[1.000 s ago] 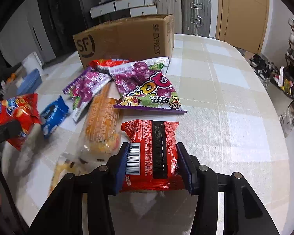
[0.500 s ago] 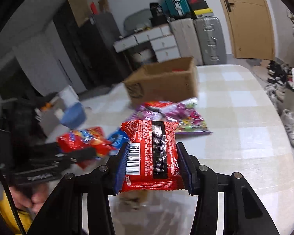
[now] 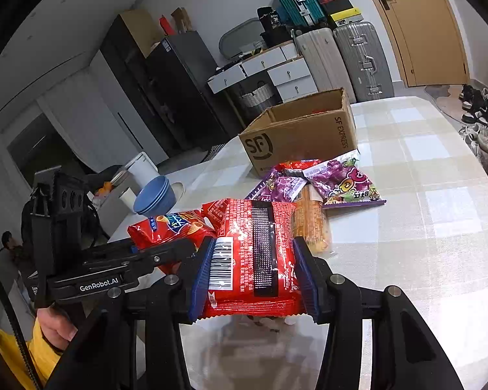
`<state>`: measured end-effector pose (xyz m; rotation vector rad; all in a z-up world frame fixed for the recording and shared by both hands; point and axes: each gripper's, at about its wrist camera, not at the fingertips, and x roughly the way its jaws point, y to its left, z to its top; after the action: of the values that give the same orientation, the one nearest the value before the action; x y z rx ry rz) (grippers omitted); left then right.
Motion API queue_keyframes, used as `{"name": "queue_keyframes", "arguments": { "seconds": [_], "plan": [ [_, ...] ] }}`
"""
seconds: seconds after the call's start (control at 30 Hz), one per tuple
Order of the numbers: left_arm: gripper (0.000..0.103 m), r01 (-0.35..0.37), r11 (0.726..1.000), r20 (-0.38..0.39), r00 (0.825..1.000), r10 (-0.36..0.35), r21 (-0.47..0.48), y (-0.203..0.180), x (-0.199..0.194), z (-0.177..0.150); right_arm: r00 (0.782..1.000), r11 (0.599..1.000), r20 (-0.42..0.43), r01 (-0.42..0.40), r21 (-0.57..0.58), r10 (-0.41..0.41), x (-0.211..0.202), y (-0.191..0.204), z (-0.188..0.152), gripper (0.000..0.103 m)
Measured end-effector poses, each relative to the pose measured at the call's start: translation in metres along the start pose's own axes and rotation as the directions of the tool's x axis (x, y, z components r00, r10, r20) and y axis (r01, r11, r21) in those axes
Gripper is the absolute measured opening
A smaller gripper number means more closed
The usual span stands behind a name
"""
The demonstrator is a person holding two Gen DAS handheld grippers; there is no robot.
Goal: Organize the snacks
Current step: 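Carry the chip bag and red wafer pack over the cardboard box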
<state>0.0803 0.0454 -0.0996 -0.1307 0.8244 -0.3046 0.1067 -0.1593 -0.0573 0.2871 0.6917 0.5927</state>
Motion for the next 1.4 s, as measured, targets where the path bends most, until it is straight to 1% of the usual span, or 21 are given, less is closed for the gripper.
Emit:
{"name": "queue_keyframes", "arguments": {
  "seconds": [0.3, 0.47, 0.6, 0.73, 0.87, 1.0, 1.17, 1.3, 1.4],
  "plan": [
    [0.038, 0.006, 1.0, -0.001, 1.0, -0.006, -0.008, 0.008, 0.001, 0.009, 1.0, 1.0, 0.021, -0.021, 0.009, 0.021, -0.004, -0.002, 0.012, 0.048],
    [0.038, 0.005, 1.0, 0.003, 1.0, -0.005, -0.008, 0.014, 0.007, 0.022, 0.999, 1.0, 0.035, -0.028, 0.004, 0.028, 0.003, -0.005, 0.027, 0.048],
    [0.038, 0.011, 1.0, 0.009, 1.0, -0.011, -0.001, 0.015, 0.013, 0.04, 0.999, 1.0, 0.033, -0.029, -0.009, 0.029, 0.013, -0.006, 0.043, 0.048],
    [0.038, 0.017, 1.0, 0.031, 0.999, -0.017, -0.006, 0.018, 0.017, 0.061, 0.999, 0.999, 0.036, 0.001, -0.034, 0.0, 0.021, -0.006, 0.062, 0.048],
    [0.038, 0.023, 0.998, 0.069, 0.997, -0.019, -0.051, 0.029, 0.018, 0.084, 0.999, 0.999, 0.042, 0.003, -0.047, -0.001, 0.031, -0.008, 0.082, 0.048],
    [0.038, 0.005, 0.998, 0.083, 0.997, -0.001, -0.058, 0.036, 0.024, 0.108, 0.999, 0.998, 0.039, 0.008, -0.061, -0.006, 0.042, -0.011, 0.106, 0.048],
    [0.038, -0.022, 0.999, 0.096, 0.995, 0.024, -0.027, 0.039, 0.034, 0.149, 0.999, 0.998, 0.047, 0.01, -0.064, -0.007, 0.054, -0.016, 0.145, 0.048],
    [0.039, 0.018, 0.999, 0.141, 0.99, -0.015, -0.026, 0.045, 0.044, 0.188, 0.999, 0.997, 0.043, 0.014, -0.07, -0.011, 0.068, -0.021, 0.175, 0.048],
    [0.039, -0.016, 1.0, 0.151, 0.988, 0.014, 0.008, 0.047, 0.057, 0.213, 0.999, 0.997, 0.032, 0.015, -0.078, -0.012, 0.082, -0.026, 0.196, 0.048]
  ]
}}
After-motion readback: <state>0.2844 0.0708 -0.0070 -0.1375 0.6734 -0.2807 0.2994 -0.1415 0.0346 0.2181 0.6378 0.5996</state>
